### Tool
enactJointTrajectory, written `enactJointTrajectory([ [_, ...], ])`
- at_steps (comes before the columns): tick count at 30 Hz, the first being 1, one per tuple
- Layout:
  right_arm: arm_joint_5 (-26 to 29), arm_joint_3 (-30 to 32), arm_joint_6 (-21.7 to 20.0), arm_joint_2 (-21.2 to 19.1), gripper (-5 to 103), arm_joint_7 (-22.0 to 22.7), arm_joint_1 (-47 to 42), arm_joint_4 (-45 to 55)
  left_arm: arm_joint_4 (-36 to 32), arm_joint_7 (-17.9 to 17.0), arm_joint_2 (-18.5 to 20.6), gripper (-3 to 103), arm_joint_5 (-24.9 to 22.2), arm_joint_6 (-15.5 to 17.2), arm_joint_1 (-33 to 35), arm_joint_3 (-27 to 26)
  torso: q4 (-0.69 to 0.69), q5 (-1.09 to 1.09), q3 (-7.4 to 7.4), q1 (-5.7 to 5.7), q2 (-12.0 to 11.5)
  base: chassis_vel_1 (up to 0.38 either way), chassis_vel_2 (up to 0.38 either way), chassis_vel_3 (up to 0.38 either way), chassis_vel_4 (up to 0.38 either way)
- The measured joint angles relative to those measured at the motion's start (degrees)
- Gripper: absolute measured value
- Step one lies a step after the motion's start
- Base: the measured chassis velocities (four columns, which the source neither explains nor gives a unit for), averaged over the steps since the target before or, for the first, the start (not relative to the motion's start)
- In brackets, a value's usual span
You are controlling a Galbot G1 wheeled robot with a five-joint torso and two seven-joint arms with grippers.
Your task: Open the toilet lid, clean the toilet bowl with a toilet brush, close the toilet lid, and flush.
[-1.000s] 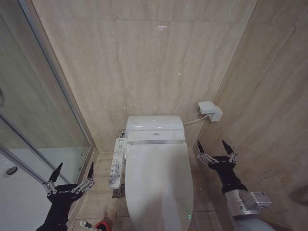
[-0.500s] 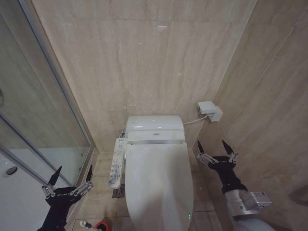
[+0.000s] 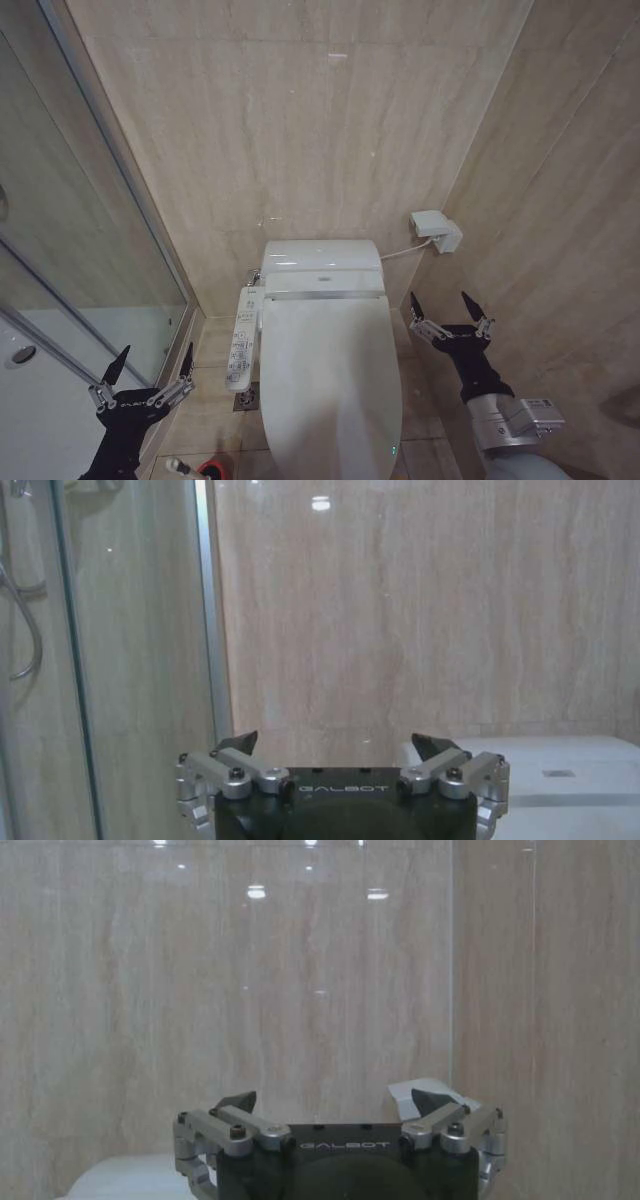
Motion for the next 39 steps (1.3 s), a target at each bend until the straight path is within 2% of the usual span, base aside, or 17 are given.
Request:
enactJointTrajectory([
  [23, 0.0, 0.0, 0.0, 0.0, 100, 0.0, 0.0, 0.0, 0.0, 0.0, 0.0, 100, 0.0, 0.0, 0.0, 0.0, 0.0, 0.0, 0.01, 0.03, 0.0, 0.008, -0.009, -0.011, 0.01],
  [36, 0.0, 0.0, 0.0, 0.0, 100, 0.0, 0.0, 0.0, 0.0, 0.0, 0.0, 100, 0.0, 0.0, 0.0, 0.0, 0.0, 0.01, -0.01, -0.01, 0.0, 0.203, -0.208, -0.184, 0.195],
  [37, 0.0, 0.0, 0.0, 0.0, 100, 0.0, 0.0, 0.0, 0.0, 0.0, 0.0, 100, 0.0, 0.0, 0.0, 0.0, 0.01, -0.04, -0.01, -0.01, 0.0, 0.26, -0.272, -0.218, 0.284],
  [39, 0.0, 0.0, 0.0, 0.0, 100, 0.0, 0.0, 0.0, 0.0, 0.0, 0.0, 100, 0.0, 0.0, 0.0, 0.0, 0.01, 0.05, 0.0, 0.0, 0.0, 0.332, -0.283, -0.302, 0.271],
])
